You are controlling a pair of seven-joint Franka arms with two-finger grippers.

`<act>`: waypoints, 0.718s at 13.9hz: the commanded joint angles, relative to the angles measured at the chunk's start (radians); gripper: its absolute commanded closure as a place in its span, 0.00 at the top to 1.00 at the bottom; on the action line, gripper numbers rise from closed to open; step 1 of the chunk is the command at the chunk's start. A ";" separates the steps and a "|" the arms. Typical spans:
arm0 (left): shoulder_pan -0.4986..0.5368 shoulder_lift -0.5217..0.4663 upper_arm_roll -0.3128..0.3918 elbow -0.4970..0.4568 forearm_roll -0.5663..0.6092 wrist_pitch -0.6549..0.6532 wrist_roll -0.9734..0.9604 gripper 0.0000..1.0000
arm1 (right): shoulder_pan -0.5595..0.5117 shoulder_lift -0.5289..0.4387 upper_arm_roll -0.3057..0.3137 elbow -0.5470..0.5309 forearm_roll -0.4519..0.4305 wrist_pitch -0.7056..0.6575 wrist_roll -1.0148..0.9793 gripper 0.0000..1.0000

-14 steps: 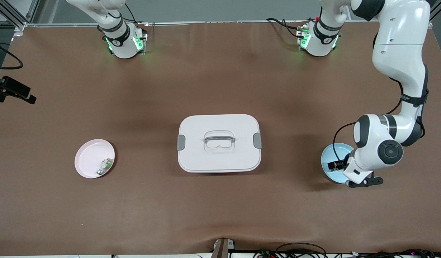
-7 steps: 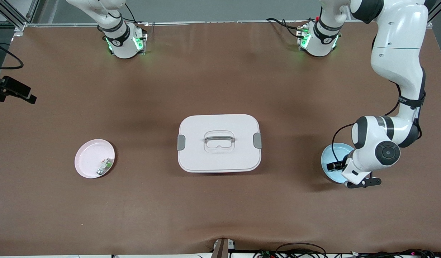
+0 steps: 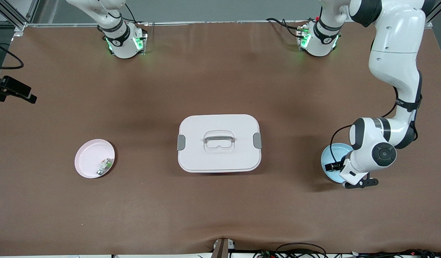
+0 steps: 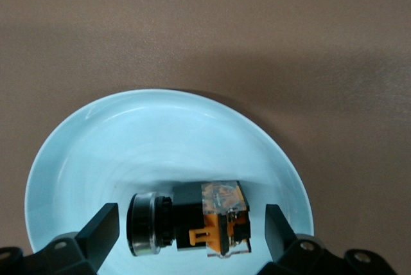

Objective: Transfer orange switch to right arm and place
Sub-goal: 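Lower the left gripper and close it on the black-orange switch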

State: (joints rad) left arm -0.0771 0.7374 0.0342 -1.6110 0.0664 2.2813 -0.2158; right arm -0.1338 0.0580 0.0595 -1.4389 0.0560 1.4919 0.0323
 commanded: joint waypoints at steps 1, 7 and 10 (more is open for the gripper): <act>0.002 0.019 -0.004 0.020 -0.005 0.023 -0.011 1.00 | -0.001 -0.017 0.000 -0.018 0.008 -0.001 -0.008 1.00; 0.002 0.020 -0.004 0.020 -0.005 0.041 -0.011 1.00 | -0.001 -0.017 0.000 -0.018 0.008 0.002 -0.006 1.00; 0.002 0.020 -0.004 0.019 -0.017 0.041 -0.011 1.00 | -0.003 -0.017 0.000 -0.018 0.008 -0.001 -0.006 1.00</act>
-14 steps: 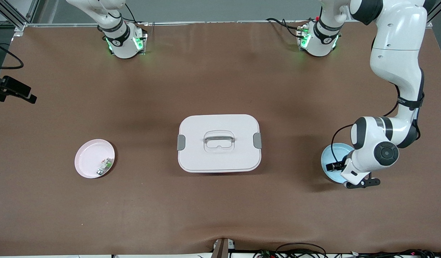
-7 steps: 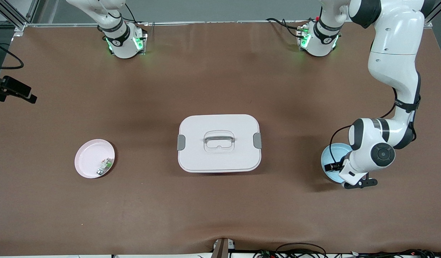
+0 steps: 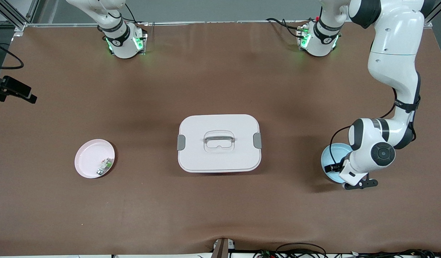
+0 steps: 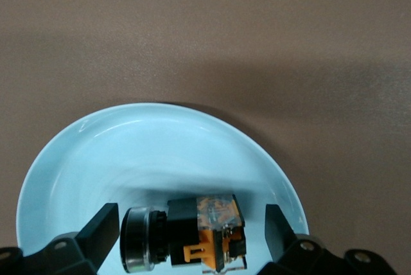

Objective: Transfer orange switch to right arm and place
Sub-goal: 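Lower the left gripper and close it on the black-orange switch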

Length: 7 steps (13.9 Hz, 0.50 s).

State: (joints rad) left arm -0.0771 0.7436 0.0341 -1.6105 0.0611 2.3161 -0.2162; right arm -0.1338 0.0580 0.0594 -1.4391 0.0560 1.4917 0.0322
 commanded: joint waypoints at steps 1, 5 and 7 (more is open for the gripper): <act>0.002 0.014 -0.003 0.015 -0.012 0.006 -0.011 1.00 | -0.003 -0.017 0.000 -0.021 0.008 -0.001 -0.008 1.00; 0.002 0.014 -0.003 0.014 -0.012 0.006 -0.011 1.00 | 0.000 -0.018 0.000 -0.024 -0.008 0.005 -0.009 1.00; 0.002 0.014 -0.003 0.014 -0.014 0.006 -0.011 1.00 | 0.000 -0.020 0.000 -0.024 -0.013 0.004 -0.011 1.00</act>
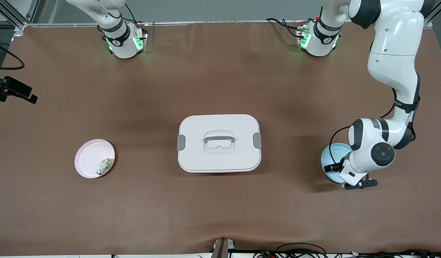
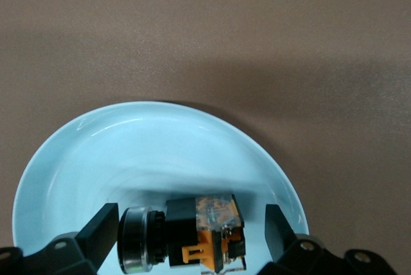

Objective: Transfer orange switch to right arm and place
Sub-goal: 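Lower the left gripper and close it on the black-orange switch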

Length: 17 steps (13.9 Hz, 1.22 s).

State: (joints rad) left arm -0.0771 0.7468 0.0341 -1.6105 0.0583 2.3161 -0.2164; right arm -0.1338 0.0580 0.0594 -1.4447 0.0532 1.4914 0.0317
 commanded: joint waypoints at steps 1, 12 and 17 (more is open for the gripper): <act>0.002 0.011 -0.003 0.014 -0.011 0.006 -0.012 0.95 | 0.003 -0.020 0.002 -0.016 -0.027 0.004 -0.010 1.00; 0.002 0.003 -0.003 0.014 -0.018 -0.001 -0.099 0.39 | 0.040 -0.020 0.002 -0.013 -0.090 0.020 -0.010 1.00; 0.008 -0.024 -0.005 0.015 -0.023 -0.006 -0.202 0.39 | 0.040 -0.024 0.002 -0.014 -0.078 0.016 -0.009 1.00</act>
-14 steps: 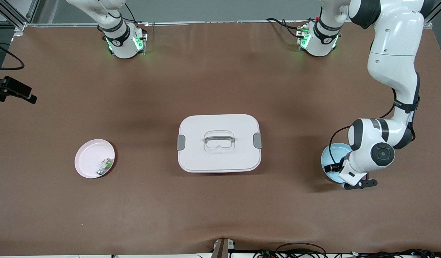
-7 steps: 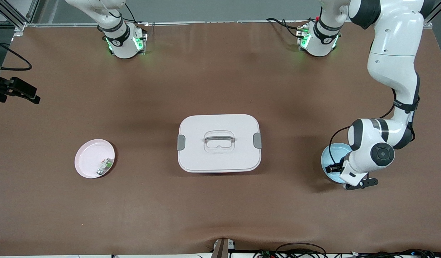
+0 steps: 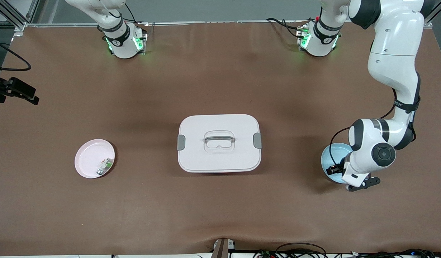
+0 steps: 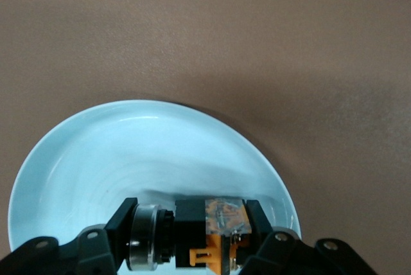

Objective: Transfer orange switch to right arm and place
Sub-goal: 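Lower the left gripper and close it on the black-orange switch, then lift the switch with the left gripper and carry it over the white box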

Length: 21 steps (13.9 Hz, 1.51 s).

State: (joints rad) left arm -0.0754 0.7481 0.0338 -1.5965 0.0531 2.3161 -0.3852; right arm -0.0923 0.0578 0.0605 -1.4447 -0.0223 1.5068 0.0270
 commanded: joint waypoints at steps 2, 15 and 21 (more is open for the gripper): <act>0.008 -0.047 -0.005 0.000 -0.035 -0.006 -0.102 0.39 | -0.003 -0.026 0.001 -0.016 0.001 0.003 -0.004 1.00; 0.029 -0.214 -0.014 0.007 -0.496 -0.037 -0.403 0.38 | -0.007 -0.019 -0.005 -0.010 0.007 -0.003 0.013 1.00; 0.009 -0.234 -0.083 0.076 -0.535 -0.038 -0.699 0.38 | -0.044 -0.024 -0.005 0.001 0.009 -0.007 -0.001 1.00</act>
State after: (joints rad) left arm -0.0614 0.5243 -0.0242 -1.5550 -0.4655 2.2931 -0.9970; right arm -0.1111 0.0552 0.0489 -1.4419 -0.0206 1.5081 0.0290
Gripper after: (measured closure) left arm 0.273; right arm 0.000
